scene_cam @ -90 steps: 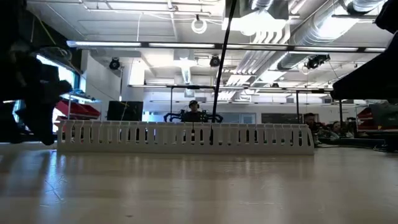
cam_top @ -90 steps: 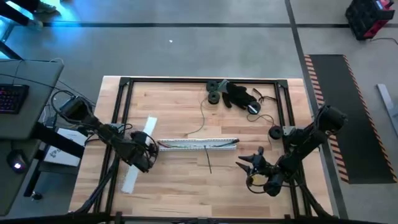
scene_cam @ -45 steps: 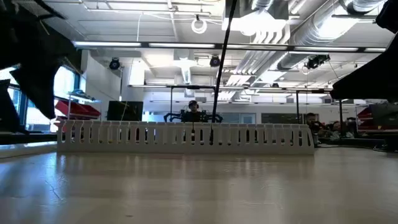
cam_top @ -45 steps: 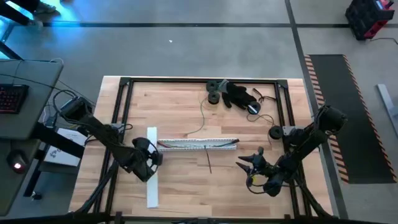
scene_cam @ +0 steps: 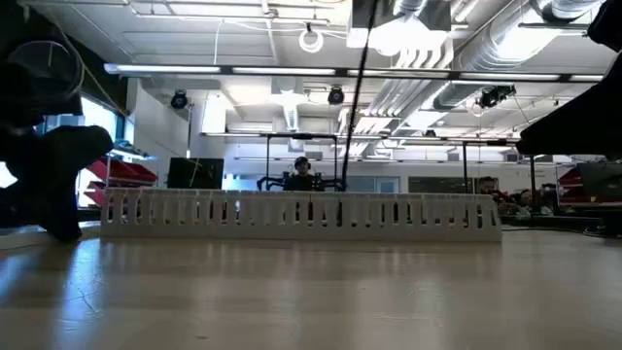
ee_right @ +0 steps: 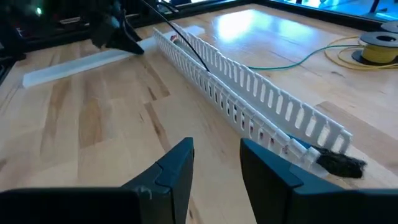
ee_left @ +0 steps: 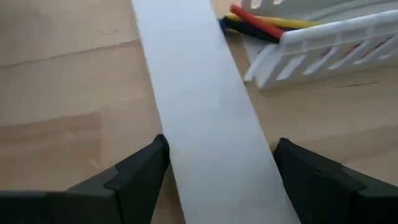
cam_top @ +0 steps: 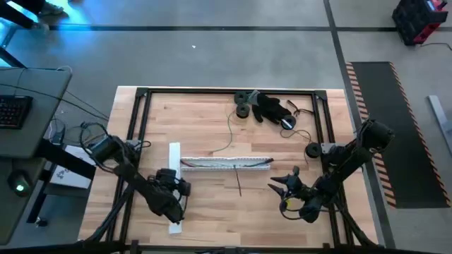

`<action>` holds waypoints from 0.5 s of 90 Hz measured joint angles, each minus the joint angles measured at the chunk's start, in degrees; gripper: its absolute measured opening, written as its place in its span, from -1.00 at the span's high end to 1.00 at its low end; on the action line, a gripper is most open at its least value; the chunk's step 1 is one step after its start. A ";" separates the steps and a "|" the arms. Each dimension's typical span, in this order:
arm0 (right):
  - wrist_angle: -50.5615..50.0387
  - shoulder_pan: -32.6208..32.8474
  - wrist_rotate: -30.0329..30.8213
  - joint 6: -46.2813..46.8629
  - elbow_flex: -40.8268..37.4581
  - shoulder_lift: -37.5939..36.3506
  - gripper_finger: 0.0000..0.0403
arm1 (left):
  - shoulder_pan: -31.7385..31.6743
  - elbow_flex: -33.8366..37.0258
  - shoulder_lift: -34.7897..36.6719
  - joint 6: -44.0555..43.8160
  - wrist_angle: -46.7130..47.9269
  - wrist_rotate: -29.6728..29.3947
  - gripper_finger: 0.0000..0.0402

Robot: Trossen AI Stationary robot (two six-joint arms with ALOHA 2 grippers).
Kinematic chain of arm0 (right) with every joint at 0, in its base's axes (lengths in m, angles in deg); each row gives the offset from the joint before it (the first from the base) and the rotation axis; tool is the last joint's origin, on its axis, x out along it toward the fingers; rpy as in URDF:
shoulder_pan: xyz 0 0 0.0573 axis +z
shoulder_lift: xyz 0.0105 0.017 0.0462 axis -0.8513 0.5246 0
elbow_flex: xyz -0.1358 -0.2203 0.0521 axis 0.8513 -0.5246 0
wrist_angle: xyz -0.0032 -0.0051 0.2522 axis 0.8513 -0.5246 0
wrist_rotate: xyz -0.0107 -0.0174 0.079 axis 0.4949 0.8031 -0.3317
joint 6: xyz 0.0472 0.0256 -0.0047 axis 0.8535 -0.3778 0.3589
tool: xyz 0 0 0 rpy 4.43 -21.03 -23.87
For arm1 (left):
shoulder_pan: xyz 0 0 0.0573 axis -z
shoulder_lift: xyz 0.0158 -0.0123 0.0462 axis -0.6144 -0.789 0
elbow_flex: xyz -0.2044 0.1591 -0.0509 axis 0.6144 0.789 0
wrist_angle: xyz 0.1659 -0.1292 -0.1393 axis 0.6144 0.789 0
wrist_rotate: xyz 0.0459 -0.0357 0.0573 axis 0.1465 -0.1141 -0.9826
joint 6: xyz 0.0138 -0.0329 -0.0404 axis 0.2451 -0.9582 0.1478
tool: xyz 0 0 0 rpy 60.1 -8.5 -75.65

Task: Ziptie cables
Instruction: Close the white cable duct

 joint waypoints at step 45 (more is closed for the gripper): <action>0.04 0.00 0.34 0.42 0.00 0.02 0.42 | -1.35 -0.40 6.90 3.57 4.46 0.42 -0.39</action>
